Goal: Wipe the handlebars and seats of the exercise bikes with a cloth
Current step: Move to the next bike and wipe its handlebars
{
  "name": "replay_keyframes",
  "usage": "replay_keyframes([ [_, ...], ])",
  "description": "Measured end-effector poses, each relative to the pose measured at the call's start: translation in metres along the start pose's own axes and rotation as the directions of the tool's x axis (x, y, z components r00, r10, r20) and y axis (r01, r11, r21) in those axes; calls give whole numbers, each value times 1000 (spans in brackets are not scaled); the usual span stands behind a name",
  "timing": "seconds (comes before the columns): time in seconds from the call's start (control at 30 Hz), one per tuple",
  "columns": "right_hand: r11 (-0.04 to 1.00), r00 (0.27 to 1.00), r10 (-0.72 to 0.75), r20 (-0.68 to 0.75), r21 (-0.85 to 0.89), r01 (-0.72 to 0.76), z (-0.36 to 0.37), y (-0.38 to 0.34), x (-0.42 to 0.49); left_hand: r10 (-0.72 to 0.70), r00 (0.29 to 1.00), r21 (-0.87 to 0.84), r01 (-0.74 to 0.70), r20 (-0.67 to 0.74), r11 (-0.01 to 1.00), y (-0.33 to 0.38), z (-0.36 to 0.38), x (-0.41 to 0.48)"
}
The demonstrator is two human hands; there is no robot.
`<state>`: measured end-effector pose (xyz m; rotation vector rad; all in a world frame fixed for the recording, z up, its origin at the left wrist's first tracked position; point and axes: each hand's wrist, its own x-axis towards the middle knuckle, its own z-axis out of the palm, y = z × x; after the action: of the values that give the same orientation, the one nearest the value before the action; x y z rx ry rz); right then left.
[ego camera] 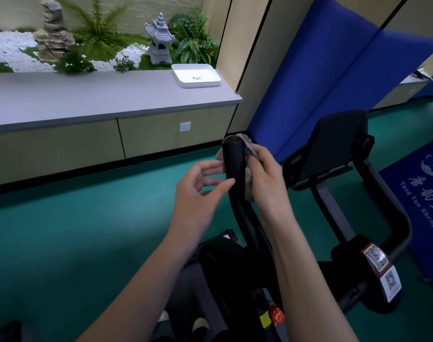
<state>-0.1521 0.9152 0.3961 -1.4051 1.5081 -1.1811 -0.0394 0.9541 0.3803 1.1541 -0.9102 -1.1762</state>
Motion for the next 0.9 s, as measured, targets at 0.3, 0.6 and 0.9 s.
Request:
replay_keyframes([
  [0.3, 989, 984, 144, 104, -56, -139, -18, 19, -23, 27, 999, -22, -28, -20, 999, -4, 3, 5],
  [0.6, 932, 1000, -30, 9, -360, 31, -46, 9, -54, -54, 996, -93, 60, 74, 994, -11, -1, 12],
  [0.9, 910, 965, -262, 13, -331, 251, -53, -2, -68, -127, 983, -229, 154, 129, 961, -18, 1, 11],
])
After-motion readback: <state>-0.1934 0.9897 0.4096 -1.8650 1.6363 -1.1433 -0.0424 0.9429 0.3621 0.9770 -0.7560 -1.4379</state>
